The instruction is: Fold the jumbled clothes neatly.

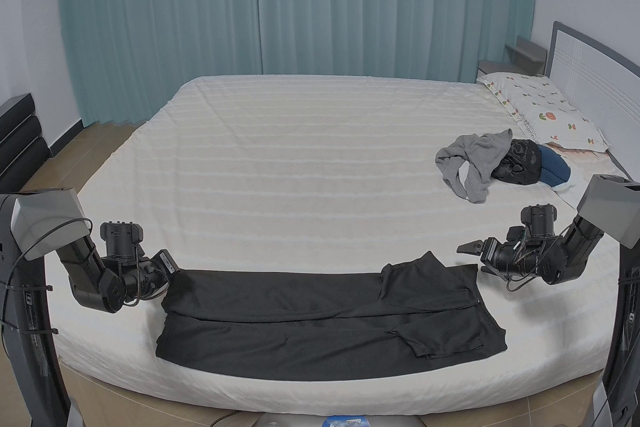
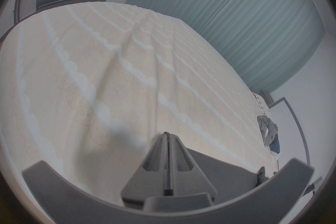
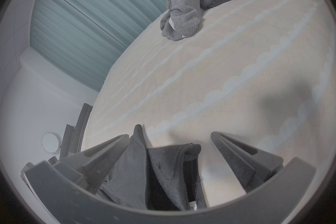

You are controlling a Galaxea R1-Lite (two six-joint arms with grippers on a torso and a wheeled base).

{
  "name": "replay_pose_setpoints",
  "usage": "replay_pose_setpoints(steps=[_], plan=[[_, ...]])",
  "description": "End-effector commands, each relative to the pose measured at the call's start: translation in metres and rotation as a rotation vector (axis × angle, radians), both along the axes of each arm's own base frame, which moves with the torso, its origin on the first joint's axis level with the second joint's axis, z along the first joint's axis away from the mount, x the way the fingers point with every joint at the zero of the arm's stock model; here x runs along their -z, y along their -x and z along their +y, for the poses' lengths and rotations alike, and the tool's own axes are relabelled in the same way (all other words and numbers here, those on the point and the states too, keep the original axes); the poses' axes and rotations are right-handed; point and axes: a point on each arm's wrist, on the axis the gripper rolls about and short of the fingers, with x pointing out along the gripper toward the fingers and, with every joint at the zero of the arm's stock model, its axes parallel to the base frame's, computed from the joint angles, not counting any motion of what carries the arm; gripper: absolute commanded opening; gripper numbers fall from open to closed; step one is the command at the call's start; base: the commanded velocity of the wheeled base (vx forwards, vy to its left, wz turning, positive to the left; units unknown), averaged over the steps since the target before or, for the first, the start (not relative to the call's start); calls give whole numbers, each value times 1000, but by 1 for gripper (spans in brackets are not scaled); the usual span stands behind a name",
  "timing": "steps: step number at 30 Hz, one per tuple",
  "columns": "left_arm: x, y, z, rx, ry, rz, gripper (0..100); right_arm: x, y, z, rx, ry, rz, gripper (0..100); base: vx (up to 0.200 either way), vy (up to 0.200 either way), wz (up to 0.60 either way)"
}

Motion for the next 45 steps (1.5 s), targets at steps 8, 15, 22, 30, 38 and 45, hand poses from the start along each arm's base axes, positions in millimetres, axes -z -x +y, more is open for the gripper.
replay_pose_setpoints(steps=[8, 15, 22, 30, 38, 45], plan=[[-2, -3, 5, -29, 17, -17, 0, 4, -3, 2, 3, -11, 6, 100, 0, 0, 0], [0, -4, 8, -37, 17, -14, 0, 12, -5, 3, 3, -10, 29, 0, 0, 0, 0], [0, -4, 9, -40, 17, -14, 0, 11, -8, 2, 10, -8, 12, 0, 0, 0, 0], [1, -4, 12, -46, 20, -14, 0, 6, -15, -7, 77, 8, -14, 0, 0, 0, 0], [1, -4, 12, -46, 20, -13, 0, 5, -15, -7, 78, 9, -19, 0, 0, 0, 0], [1, -4, 12, -41, 26, -15, 100, 4, -13, -5, 68, 16, -17, 100, 0, 0, 0]])
